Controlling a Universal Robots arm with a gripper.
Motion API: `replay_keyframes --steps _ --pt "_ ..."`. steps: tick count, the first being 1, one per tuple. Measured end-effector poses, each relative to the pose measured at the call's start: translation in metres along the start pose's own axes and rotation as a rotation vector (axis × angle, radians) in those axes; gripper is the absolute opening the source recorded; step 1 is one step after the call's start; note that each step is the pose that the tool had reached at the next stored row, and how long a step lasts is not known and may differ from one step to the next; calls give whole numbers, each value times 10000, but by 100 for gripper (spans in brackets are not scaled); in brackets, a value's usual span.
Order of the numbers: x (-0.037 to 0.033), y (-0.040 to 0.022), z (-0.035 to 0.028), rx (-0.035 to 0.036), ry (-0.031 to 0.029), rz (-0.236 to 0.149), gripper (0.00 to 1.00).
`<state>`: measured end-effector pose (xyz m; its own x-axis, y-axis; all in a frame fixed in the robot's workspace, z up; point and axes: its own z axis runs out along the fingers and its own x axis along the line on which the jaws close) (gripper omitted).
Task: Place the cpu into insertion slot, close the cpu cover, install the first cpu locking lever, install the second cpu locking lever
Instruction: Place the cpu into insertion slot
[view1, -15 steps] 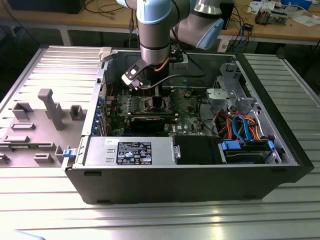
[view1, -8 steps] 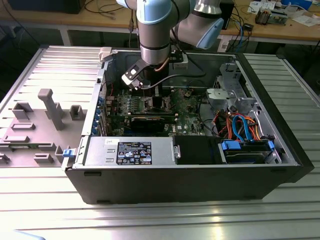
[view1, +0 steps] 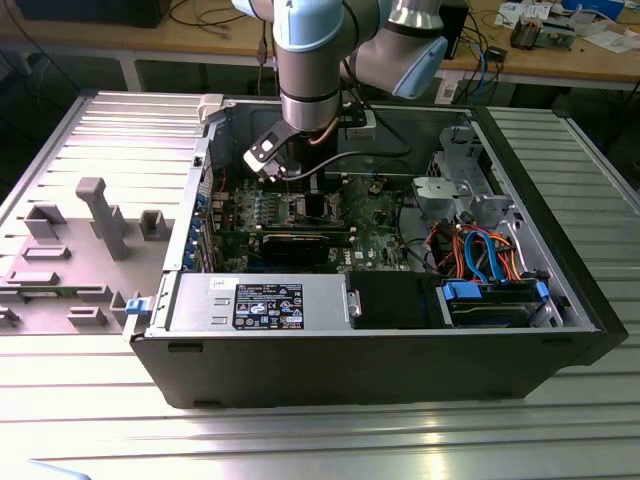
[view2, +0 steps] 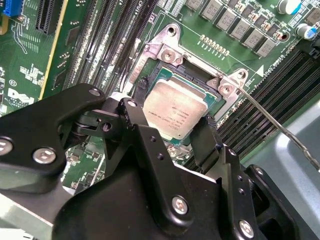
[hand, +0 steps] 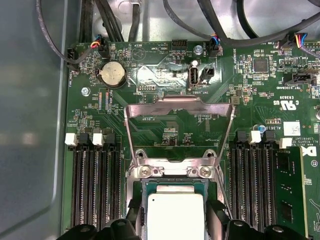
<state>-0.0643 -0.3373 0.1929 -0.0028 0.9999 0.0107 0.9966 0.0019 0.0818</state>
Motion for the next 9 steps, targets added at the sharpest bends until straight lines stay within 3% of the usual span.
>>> replay_keyframes --steps 5,9 --pt "4 5 -38 -8 19 3 61" --pt "2 12 -146 8 2 2 61"
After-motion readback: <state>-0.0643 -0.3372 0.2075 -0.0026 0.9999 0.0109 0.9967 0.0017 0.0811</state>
